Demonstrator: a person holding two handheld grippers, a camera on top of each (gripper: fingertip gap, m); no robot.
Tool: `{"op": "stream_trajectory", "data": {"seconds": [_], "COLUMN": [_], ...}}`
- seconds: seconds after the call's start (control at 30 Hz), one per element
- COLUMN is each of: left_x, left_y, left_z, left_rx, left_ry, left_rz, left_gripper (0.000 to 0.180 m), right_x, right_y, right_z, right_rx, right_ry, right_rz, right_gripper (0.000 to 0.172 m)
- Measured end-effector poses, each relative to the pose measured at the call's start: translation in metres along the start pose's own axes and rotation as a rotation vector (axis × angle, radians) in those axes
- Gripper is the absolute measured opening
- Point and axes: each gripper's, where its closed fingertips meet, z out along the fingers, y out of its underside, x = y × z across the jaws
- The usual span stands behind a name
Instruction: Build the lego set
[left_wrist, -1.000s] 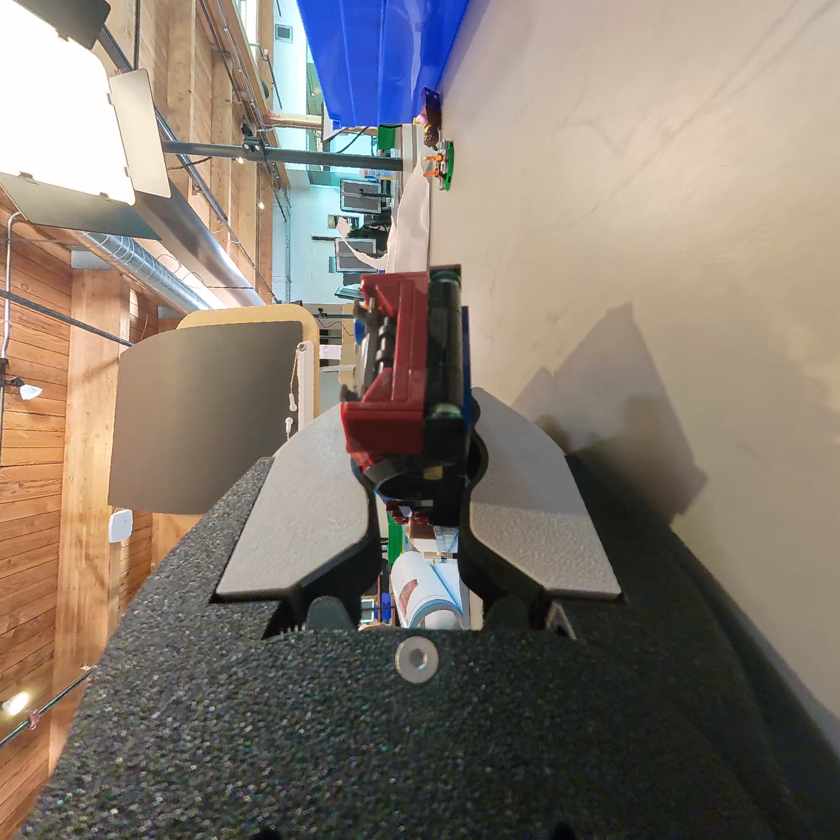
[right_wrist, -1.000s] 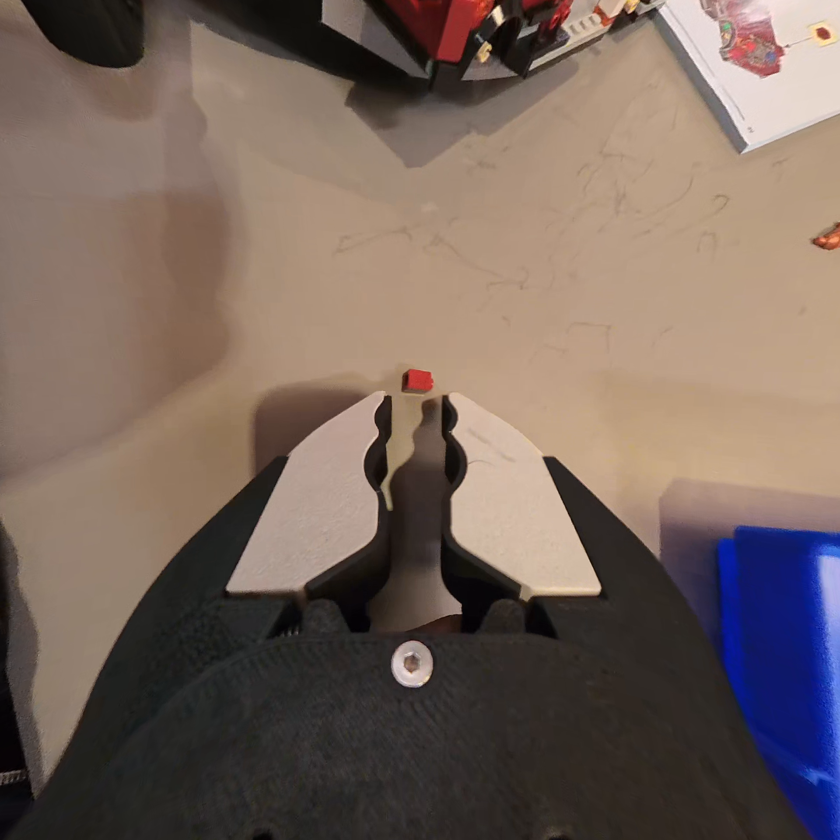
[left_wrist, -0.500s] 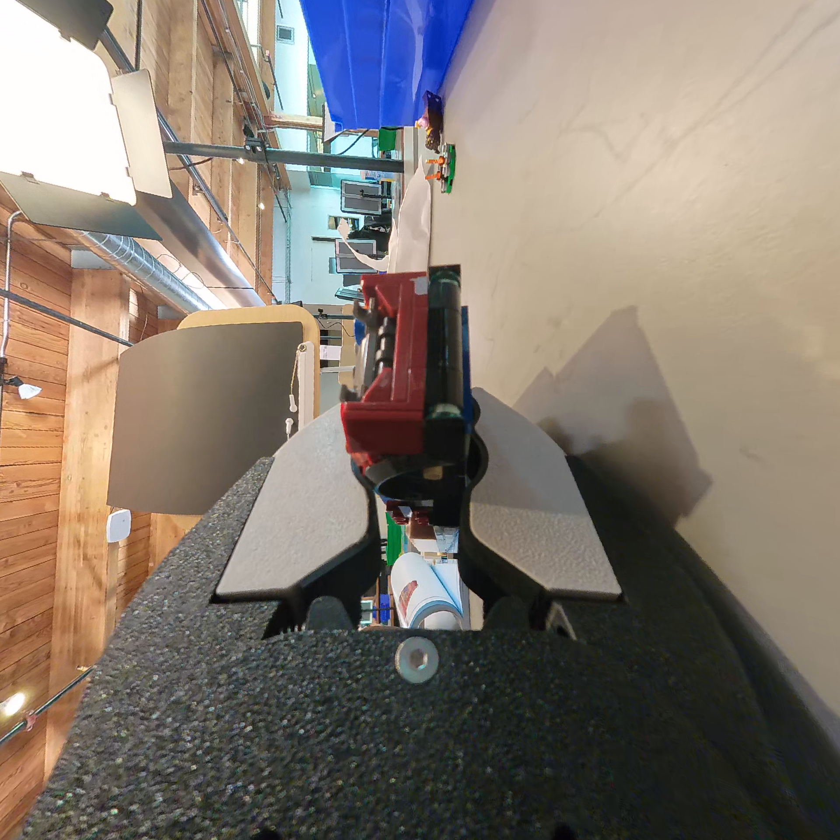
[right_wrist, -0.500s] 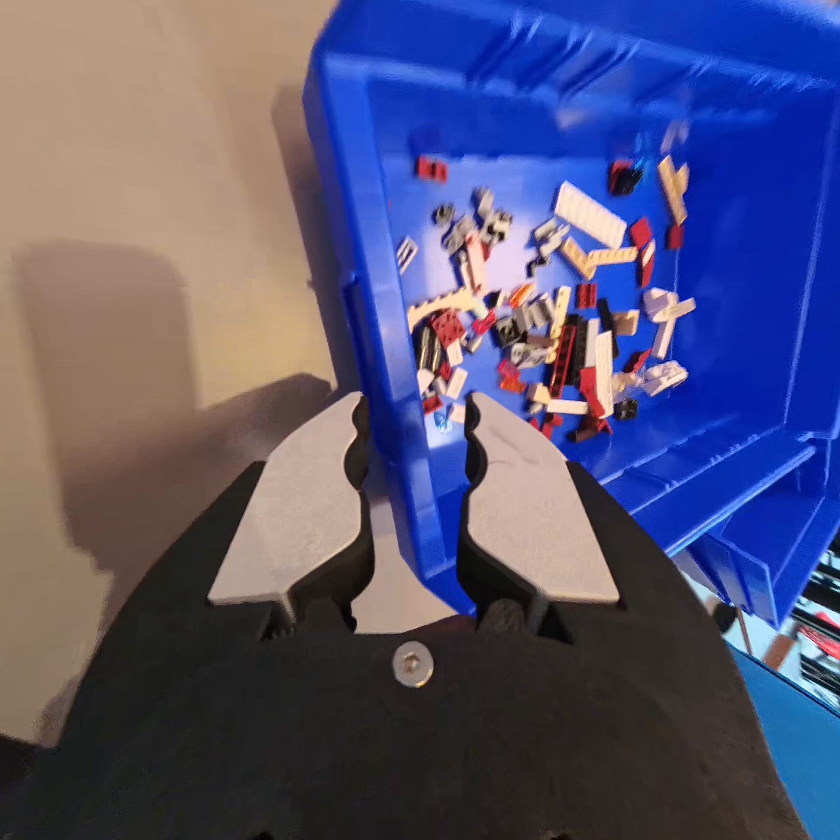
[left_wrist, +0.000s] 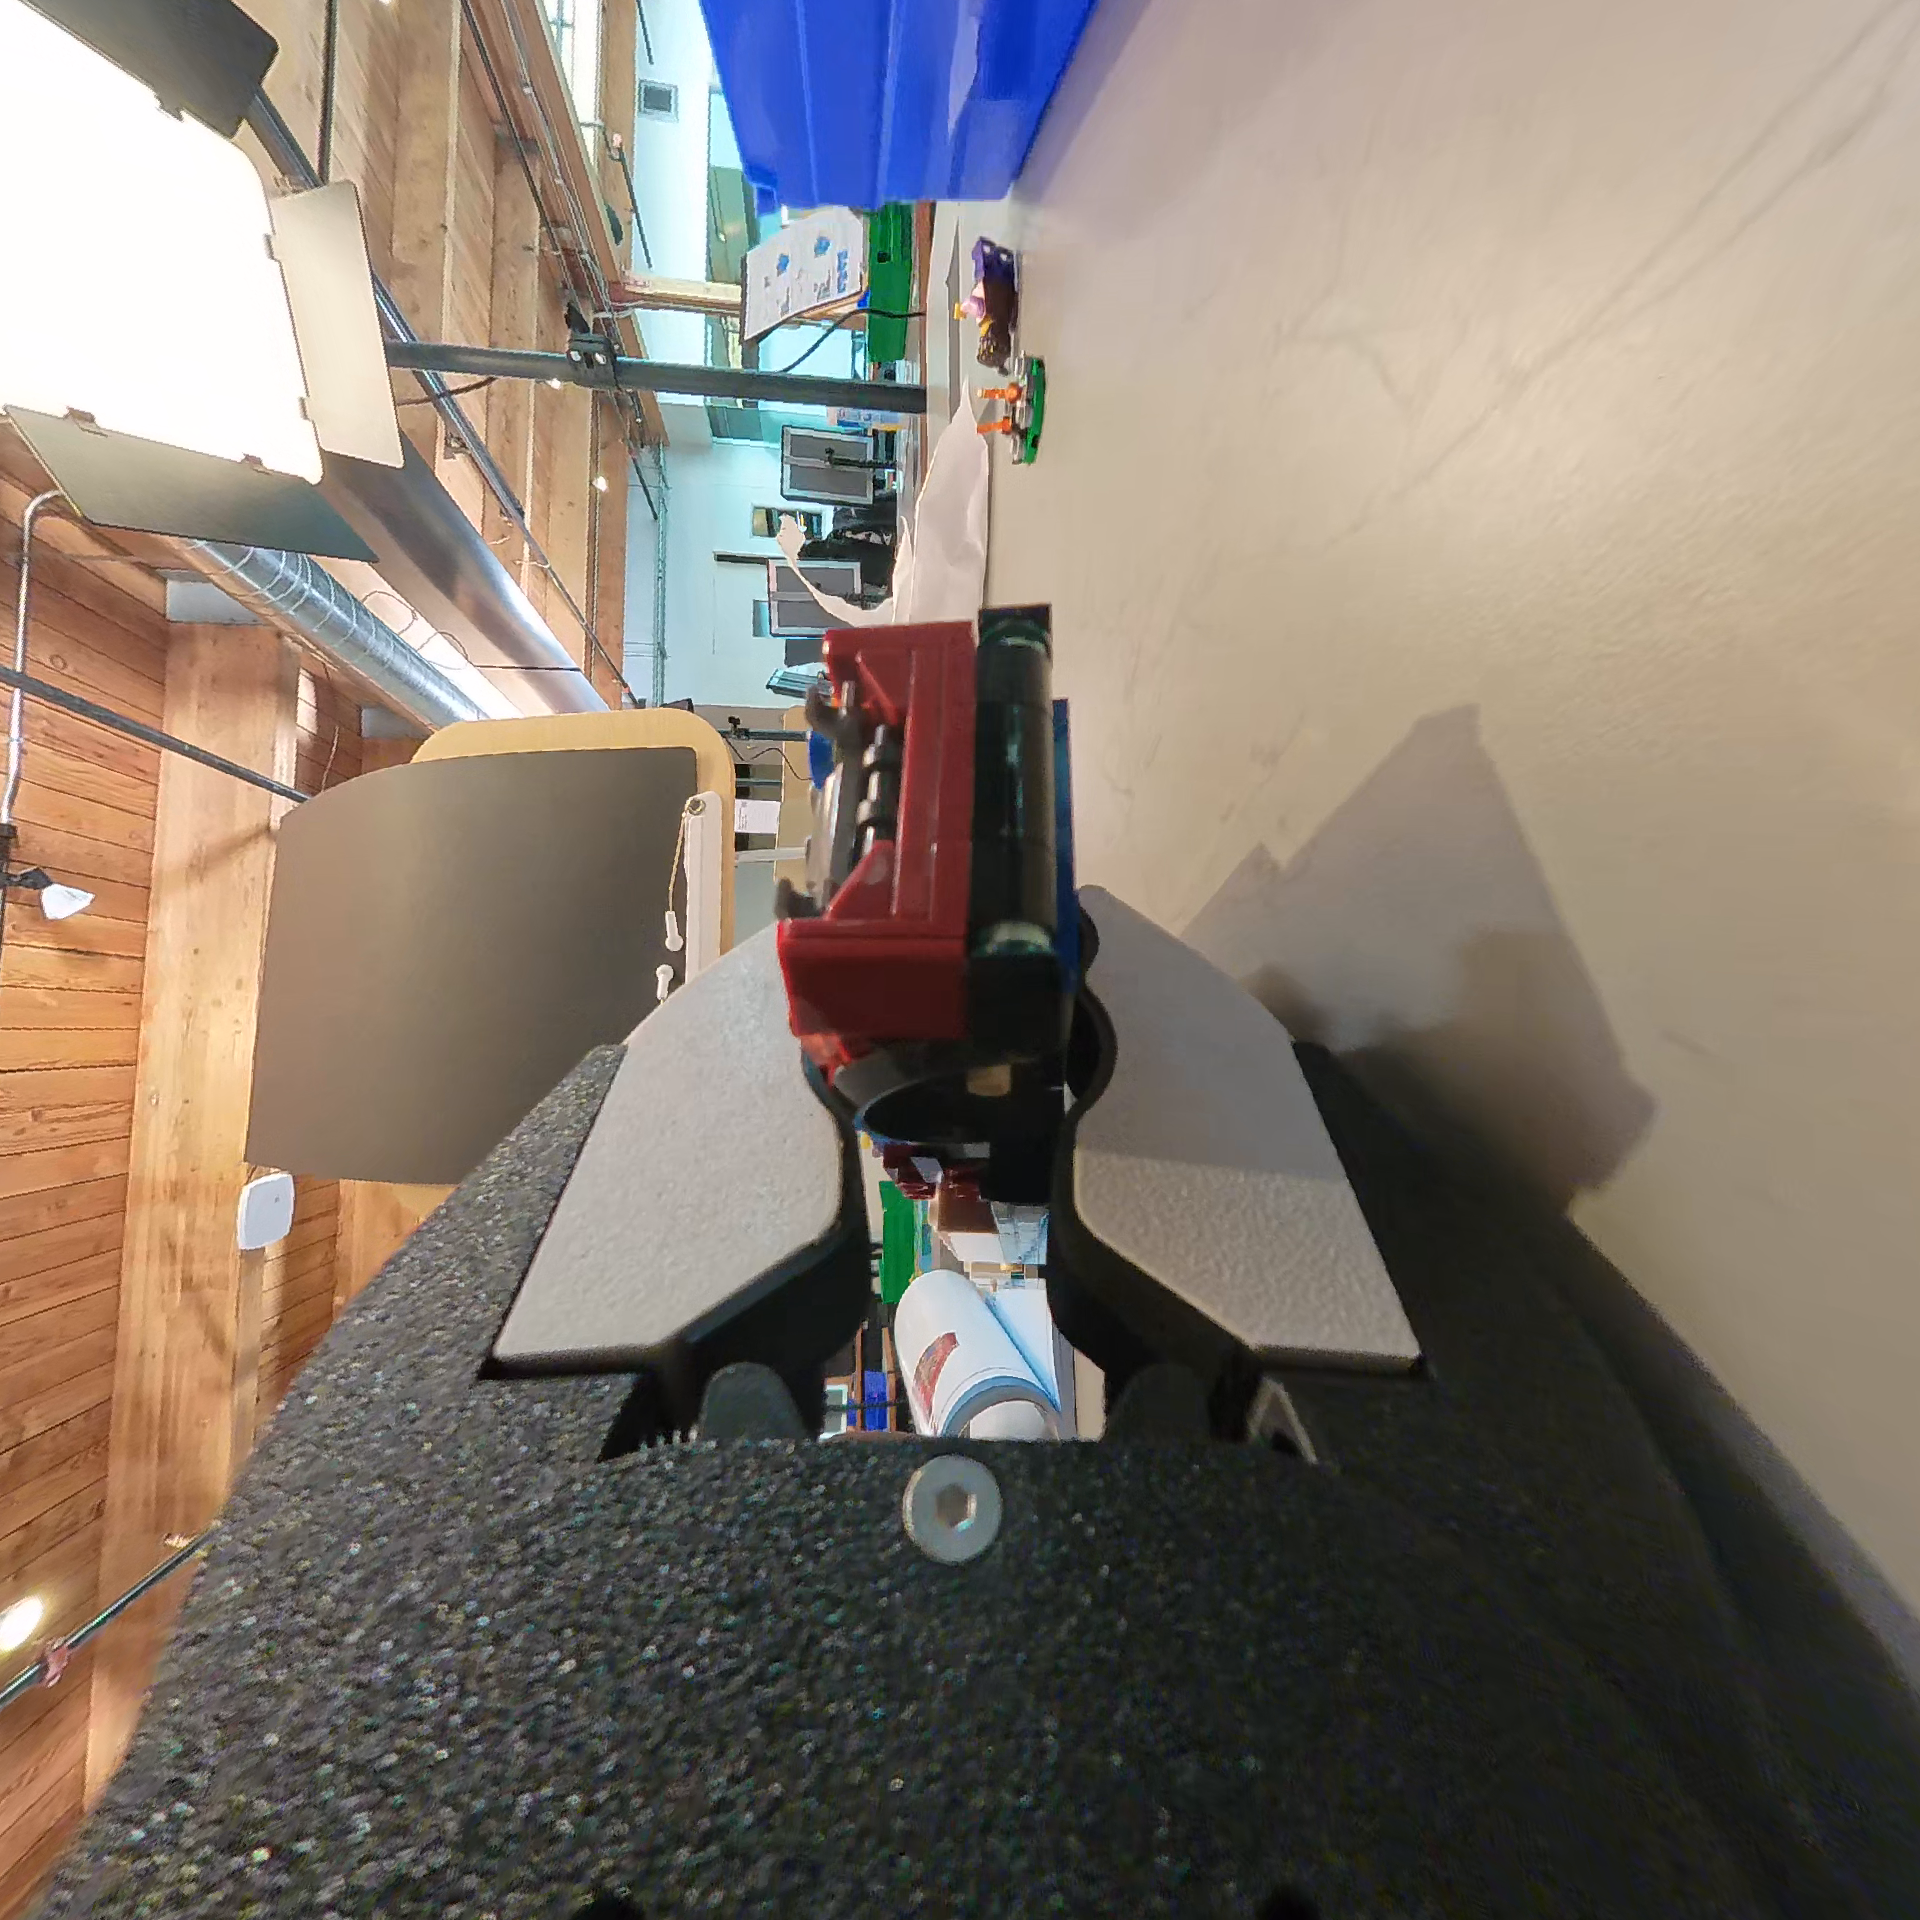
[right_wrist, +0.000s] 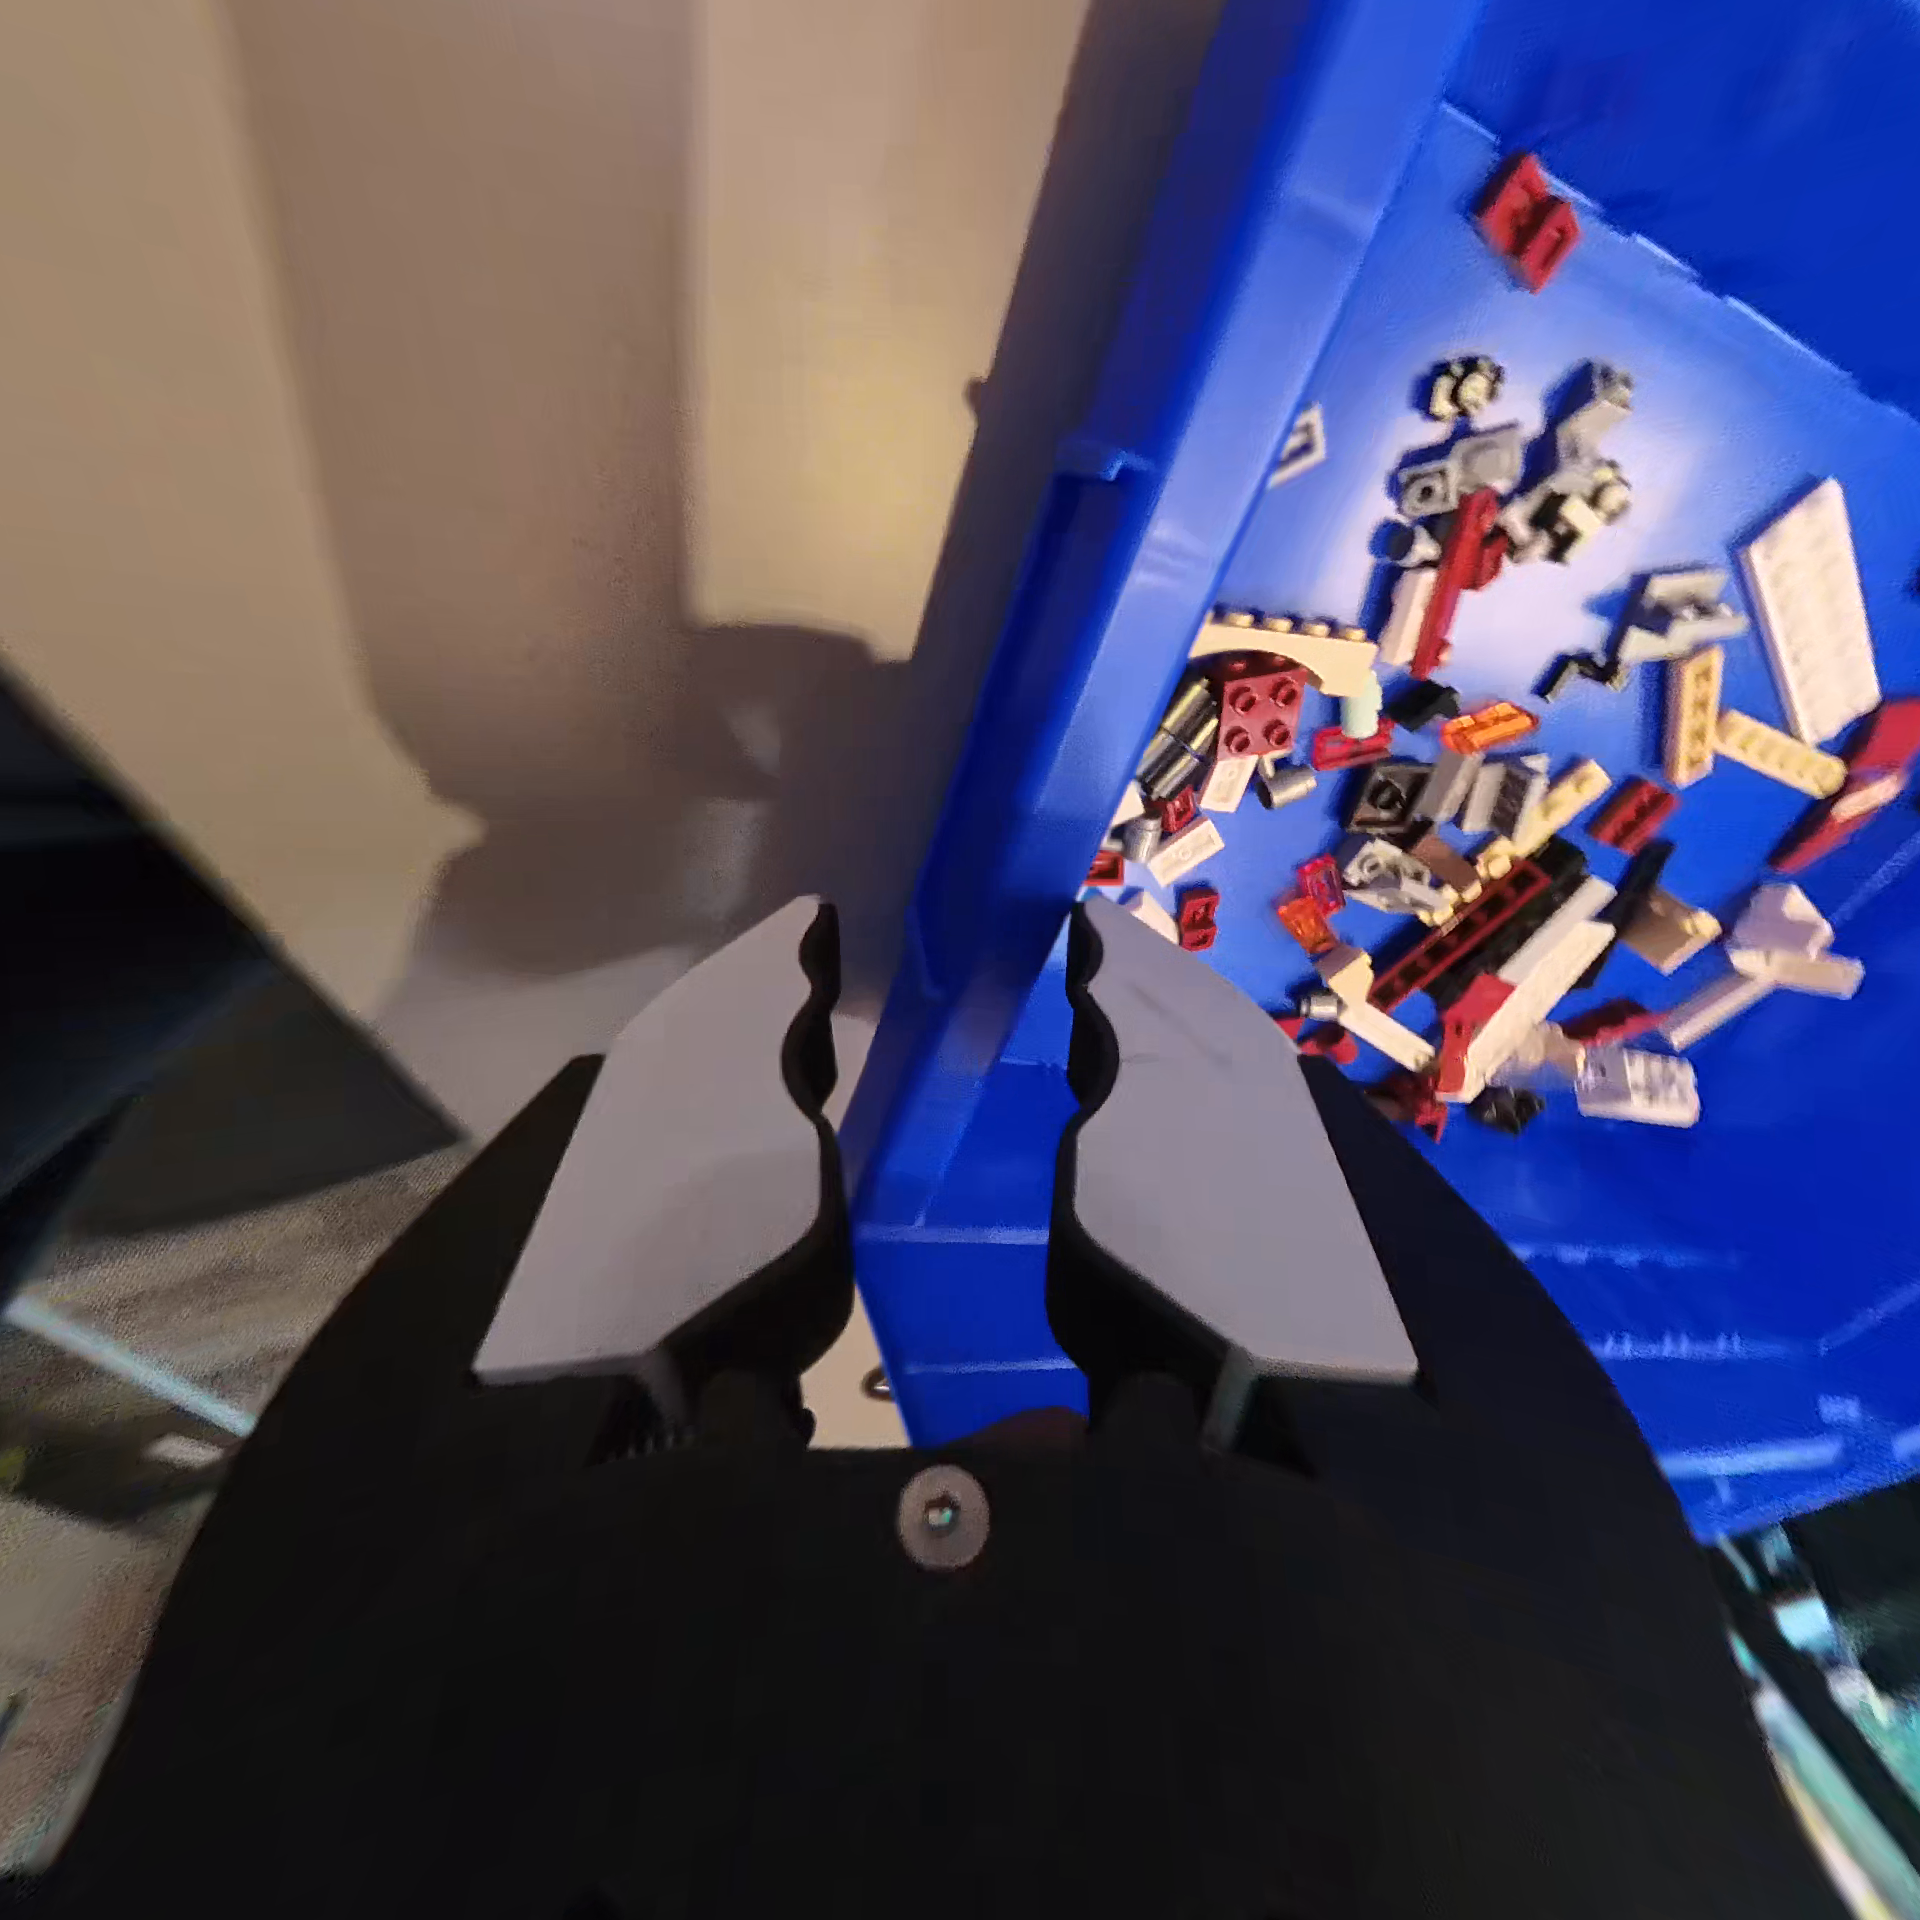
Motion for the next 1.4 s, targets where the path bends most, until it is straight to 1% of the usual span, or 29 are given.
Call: {"op": "stream_trajectory", "data": {"seconds": [0.07,0.13,0.23,0.33,0.43,0.5,0.63,0.8,0.9,1.07,1.2,1.4], "left_x": [0.0,-0.001,-0.002,-0.003,-0.004,-0.004,-0.002,0.0,0.003,0.002,0.0,0.0], "left_y": [-0.001,-0.002,-0.002,-0.003,-0.004,-0.003,0.001,0.002,0.001,0.002,0.004,-0.001], "left_z": [-0.001,-0.003,-0.006,-0.009,-0.008,-0.007,-0.005,-0.003,-0.004,-0.007,-0.008,-0.011], "left_rx": [0.003,0.005,0.003,0.005,0.004,0.001,-0.014,-0.015,-0.007,0.0,0.006,0.024], "left_ry": [0.001,0.002,-0.003,-0.013,-0.029,-0.038,-0.04,-0.033,-0.028,-0.024,-0.022,-0.013], "left_rz": [0.0,0.0,0.0,0.002,0.012,0.014,0.017,0.017,0.024,0.017,0.003,0.009], "left_gripper": [0.037,0.037,0.037,0.037,0.037,0.037,0.037,0.037,0.037,0.038,0.038,0.038], "right_x": [-0.022,-0.03,-0.011,0.016,0.028,0.03,0.029,0.026,0.022,0.01,0.005,0.002], "right_y": [-0.009,-0.017,-0.018,-0.007,-0.003,-0.007,-0.024,-0.068,-0.087,-0.104,-0.11,-0.107], "right_z": [-0.01,-0.025,-0.041,-0.045,-0.046,-0.047,-0.046,-0.037,-0.019,-0.002,0.005,0.02], "right_rx": [0.06,0.146,0.235,0.26,0.309,0.363,0.48,0.621,0.623,0.627,0.632,0.558], "right_ry": [-0.099,-0.147,-0.088,0.016,0.071,0.086,0.086,-0.021,-0.121,-0.234,-0.288,-0.314], "right_rz": [-0.05,-0.064,-0.001,0.045,0.007,-0.039,-0.164,-0.333,-0.406,-0.483,-0.477,-0.471], "right_gripper": [0.04,0.039,0.037,0.035,0.031,0.029,0.025,0.022,0.022,0.023,0.022,0.023]}}
